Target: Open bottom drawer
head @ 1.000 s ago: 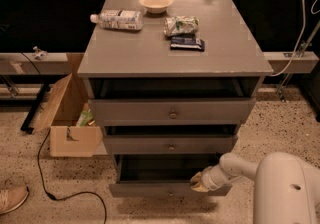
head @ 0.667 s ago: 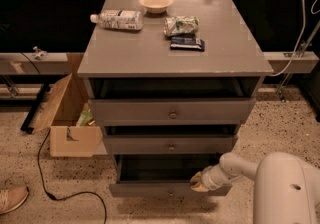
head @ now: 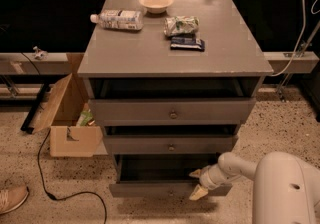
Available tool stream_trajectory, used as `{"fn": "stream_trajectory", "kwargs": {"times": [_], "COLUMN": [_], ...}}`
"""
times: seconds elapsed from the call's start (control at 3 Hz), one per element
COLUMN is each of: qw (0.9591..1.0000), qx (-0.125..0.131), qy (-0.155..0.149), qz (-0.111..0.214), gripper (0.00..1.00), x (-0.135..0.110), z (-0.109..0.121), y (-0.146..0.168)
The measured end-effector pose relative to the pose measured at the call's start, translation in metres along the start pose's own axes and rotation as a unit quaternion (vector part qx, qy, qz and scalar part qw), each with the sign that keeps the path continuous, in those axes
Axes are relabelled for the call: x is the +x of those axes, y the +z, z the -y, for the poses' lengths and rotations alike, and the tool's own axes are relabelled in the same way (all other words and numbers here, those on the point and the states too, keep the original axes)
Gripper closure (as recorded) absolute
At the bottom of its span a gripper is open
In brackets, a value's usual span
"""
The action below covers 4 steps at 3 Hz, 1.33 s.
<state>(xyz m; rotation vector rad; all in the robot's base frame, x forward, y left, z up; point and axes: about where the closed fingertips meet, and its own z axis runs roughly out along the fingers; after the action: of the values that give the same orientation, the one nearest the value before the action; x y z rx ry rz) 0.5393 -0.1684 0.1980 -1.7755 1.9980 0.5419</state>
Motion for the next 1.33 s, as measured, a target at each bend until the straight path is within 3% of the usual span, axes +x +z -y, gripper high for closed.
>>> {"fn": "stream_trajectory", "kwargs": {"times": [0.67,1.33], "qw": [1.0,0.9989], "qx": [-0.001,-0.042], "qy": [0.0,0.016], "qz": [0.0,-0.012], "gripper": [0.0,0.0], "x": [0.0,0.015], "z": [0.0,-0.025], "y": [0.001,0.014]}}
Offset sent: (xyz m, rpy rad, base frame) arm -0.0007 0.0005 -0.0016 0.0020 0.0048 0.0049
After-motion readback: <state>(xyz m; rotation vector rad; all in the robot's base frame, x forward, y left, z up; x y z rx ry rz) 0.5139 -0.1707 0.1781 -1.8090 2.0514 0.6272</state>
